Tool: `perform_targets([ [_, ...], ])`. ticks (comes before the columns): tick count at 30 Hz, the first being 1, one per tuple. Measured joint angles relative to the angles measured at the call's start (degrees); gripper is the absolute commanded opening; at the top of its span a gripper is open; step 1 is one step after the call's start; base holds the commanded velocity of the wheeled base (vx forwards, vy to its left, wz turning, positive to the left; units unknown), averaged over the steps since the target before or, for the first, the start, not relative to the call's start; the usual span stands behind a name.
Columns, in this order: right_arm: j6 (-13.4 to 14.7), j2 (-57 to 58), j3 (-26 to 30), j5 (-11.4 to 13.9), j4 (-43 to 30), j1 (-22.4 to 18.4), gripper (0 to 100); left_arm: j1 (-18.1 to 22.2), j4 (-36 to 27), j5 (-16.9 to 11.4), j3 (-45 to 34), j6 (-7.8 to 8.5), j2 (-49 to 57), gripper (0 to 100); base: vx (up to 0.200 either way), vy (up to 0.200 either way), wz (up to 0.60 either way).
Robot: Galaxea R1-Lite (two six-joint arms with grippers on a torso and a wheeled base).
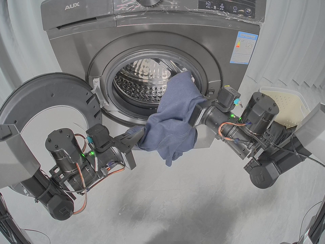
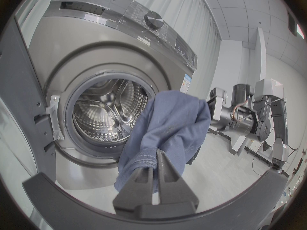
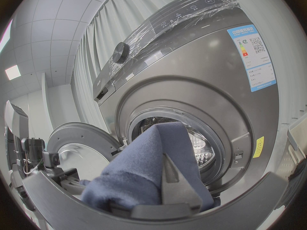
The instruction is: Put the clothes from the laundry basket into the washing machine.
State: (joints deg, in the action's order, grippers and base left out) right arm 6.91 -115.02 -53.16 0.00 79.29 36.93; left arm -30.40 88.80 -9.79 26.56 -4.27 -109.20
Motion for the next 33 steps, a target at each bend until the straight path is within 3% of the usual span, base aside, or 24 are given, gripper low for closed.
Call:
perform_targets([
  [11, -0.05, 1.07, 0.22, 0.0, -0.02, 0.52, 0, 0.04, -0.04, -0.04, -1.49, 1.43, -3.12, 0, 0.0, 0.0, 0.0],
  [12, -0.05, 1.1, 0.22, 0.0, -0.05, 0.52, 0, 0.04, -0.04, -0.02, -1.49, 1.43, -3.21, 100, 0.0, 0.0, 0.0],
  [21, -0.05, 1.23, -0.37, 0.0, -0.16, 0.23, 0, 0.26, -0.01, -0.59, -3.06, 1.71, -3.95, 100, 0.0, 0.0, 0.0],
  [24, -0.05, 1.29, -1.08, 0.0, -0.16, -0.1, 0, 0.12, -0.01, -2.3, -5.21, 4.11, -4.74, 100, 0.0, 0.0, 0.0],
  [27, -0.05, 1.32, -1.68, 0.0, -0.16, -0.24, 0, 0.15, 0.0, -3.01, -6.84, 5.52, -5.49, 100, 0.0, 0.0, 0.0],
  [33, -0.05, 1.32, -2.05, 0.0, -0.22, -0.63, 0, -0.07, 0.1, -3.12, -9.56, 6.16, -6.53, 100, 0.0, 0.0, 0.0],
])
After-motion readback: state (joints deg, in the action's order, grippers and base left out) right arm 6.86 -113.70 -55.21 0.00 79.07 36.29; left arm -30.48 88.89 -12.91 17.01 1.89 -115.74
